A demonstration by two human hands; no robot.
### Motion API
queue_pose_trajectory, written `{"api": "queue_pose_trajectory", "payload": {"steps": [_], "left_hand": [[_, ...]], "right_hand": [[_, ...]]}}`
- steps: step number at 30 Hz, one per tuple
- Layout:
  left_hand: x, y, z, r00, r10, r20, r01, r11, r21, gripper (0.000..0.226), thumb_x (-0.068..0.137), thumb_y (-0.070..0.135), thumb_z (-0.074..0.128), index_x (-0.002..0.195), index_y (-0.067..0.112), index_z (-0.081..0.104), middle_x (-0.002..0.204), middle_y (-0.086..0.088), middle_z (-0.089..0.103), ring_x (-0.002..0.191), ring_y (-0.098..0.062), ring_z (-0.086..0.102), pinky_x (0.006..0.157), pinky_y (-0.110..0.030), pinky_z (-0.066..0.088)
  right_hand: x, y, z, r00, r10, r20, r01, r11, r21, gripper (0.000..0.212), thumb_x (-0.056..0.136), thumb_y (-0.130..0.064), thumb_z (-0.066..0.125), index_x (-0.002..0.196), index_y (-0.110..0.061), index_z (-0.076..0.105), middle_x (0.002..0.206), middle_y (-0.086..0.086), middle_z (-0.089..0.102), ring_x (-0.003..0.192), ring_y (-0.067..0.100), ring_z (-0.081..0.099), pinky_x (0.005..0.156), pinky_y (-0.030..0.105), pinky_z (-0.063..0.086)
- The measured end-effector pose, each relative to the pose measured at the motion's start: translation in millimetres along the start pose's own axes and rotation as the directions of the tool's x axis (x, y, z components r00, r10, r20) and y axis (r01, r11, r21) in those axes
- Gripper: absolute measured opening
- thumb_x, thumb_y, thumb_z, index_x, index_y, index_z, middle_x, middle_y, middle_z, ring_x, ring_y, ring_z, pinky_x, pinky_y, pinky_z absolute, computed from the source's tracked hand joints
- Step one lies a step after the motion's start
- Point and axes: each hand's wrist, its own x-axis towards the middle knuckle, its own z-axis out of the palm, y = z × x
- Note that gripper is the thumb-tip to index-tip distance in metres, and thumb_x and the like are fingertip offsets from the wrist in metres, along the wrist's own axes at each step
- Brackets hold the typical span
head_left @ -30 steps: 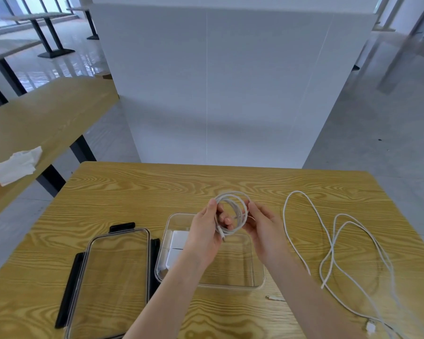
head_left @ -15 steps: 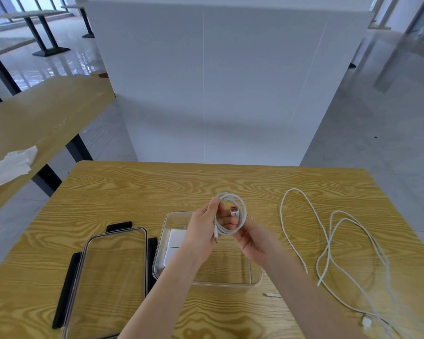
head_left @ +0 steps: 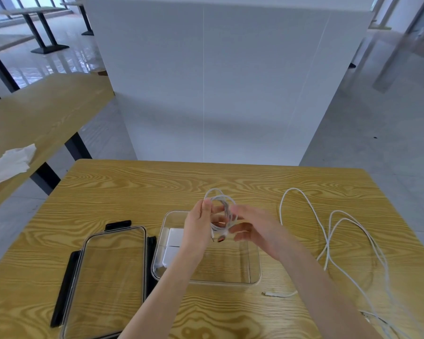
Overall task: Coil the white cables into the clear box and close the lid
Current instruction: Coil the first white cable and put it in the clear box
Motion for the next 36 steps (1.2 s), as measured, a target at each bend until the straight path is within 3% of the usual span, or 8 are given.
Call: {"api": "queue_pose_trajectory", "payload": {"steps": [2, 7, 14, 19, 23, 30, 33, 36], "left_hand": [[0, 0, 1, 1.0, 0.017, -0.017, -0.017, 1.0, 0.003, 0.037, 0.1, 0.033, 0.029, 0.082, 0.02, 0.059, 0.091, -0.001, 0.072, 0.074, -0.007, 0.067, 0.057, -0.01, 0.048], [0, 2, 0, 0.999, -0.019, -0.047, 0.015, 0.997, -0.073, 0.036, 0.1, 0.034, 0.03, 0.076, 0.021, 0.054, 0.086, 0.006, 0.072, 0.075, -0.012, 0.067, 0.064, -0.026, 0.049], [1, 7, 0, 0.996, 0.004, -0.085, -0.012, 0.995, -0.095, 0.037, 0.1, 0.033, 0.03, 0.074, 0.022, 0.053, 0.097, 0.003, 0.07, 0.092, -0.013, 0.064, 0.071, -0.023, 0.048], [0, 3, 4, 0.995, -0.023, -0.098, 0.013, 0.994, -0.106, 0.036, 0.1, 0.033, 0.03, 0.075, 0.02, 0.054, 0.097, 0.005, 0.071, 0.099, -0.015, 0.066, 0.087, -0.034, 0.05], [8, 11, -4, 0.985, -0.096, -0.142, 0.07, 0.982, -0.178, 0.038, 0.1, 0.031, 0.031, 0.07, 0.019, 0.05, 0.073, 0.012, 0.073, 0.086, -0.016, 0.066, 0.087, -0.032, 0.046], [27, 17, -18, 0.97, -0.195, -0.147, 0.132, 0.925, -0.355, 0.037, 0.101, 0.028, 0.032, 0.078, 0.015, 0.058, 0.066, 0.006, 0.074, 0.087, -0.016, 0.068, 0.097, -0.041, 0.044], [21, 16, -12, 0.971, -0.24, -0.017, 0.193, 0.819, -0.54, 0.032, 0.1, 0.025, 0.035, 0.077, 0.01, 0.05, 0.084, -0.009, 0.073, 0.084, -0.019, 0.071, 0.079, -0.032, 0.051], [14, 15, -5, 0.958, -0.26, 0.117, 0.265, 0.657, -0.706, 0.033, 0.1, 0.023, 0.035, 0.074, 0.009, 0.051, 0.087, -0.013, 0.074, 0.088, -0.021, 0.07, 0.08, -0.032, 0.051]], "right_hand": [[-4, 0, 4, 1.0, -0.018, 0.0, 0.018, 0.996, -0.091, 0.025, 0.073, -0.019, 0.077, 0.097, -0.023, 0.07, 0.086, 0.005, 0.071, 0.072, 0.018, 0.066, 0.071, 0.032, 0.056], [-7, 1, 10, 0.999, 0.002, -0.042, -0.007, 0.993, -0.116, 0.044, 0.077, 0.007, 0.065, 0.113, -0.018, 0.06, 0.071, 0.009, 0.067, 0.059, 0.019, 0.067, 0.063, 0.032, 0.058], [-4, 1, 20, 0.999, 0.031, -0.036, -0.033, 0.998, -0.054, 0.025, 0.083, -0.027, 0.068, 0.098, -0.009, 0.065, 0.074, 0.016, 0.071, 0.068, 0.026, 0.069, 0.068, 0.038, 0.059], [0, 4, 24, 0.997, -0.009, -0.074, -0.001, 0.99, -0.14, 0.037, 0.072, -0.006, 0.074, 0.107, -0.007, 0.061, 0.07, 0.01, 0.072, 0.065, 0.02, 0.069, 0.076, 0.041, 0.059], [-3, -3, 10, 0.999, -0.035, -0.019, 0.029, 0.969, -0.244, 0.043, 0.077, -0.002, 0.069, 0.115, -0.016, 0.054, 0.07, 0.002, 0.073, 0.063, 0.013, 0.068, 0.065, 0.023, 0.056], [-3, -2, -17, 0.952, -0.3, -0.067, 0.15, 0.643, -0.751, 0.012, 0.083, -0.017, 0.068, 0.093, -0.022, 0.072, 0.075, -0.013, 0.064, 0.067, -0.005, 0.055, 0.062, 0.003, 0.041], [6, 4, -21, 0.9, -0.414, -0.14, 0.141, 0.578, -0.804, 0.008, 0.082, -0.017, 0.069, 0.089, -0.018, 0.073, 0.073, -0.013, 0.06, 0.066, -0.006, 0.051, 0.063, 0.002, 0.038], [10, 12, -16, 0.855, -0.436, -0.28, 0.144, 0.718, -0.681, 0.002, 0.078, -0.015, 0.073, 0.077, -0.017, 0.072, 0.066, -0.01, 0.064, 0.06, 0.001, 0.055, 0.057, 0.006, 0.04]]}}
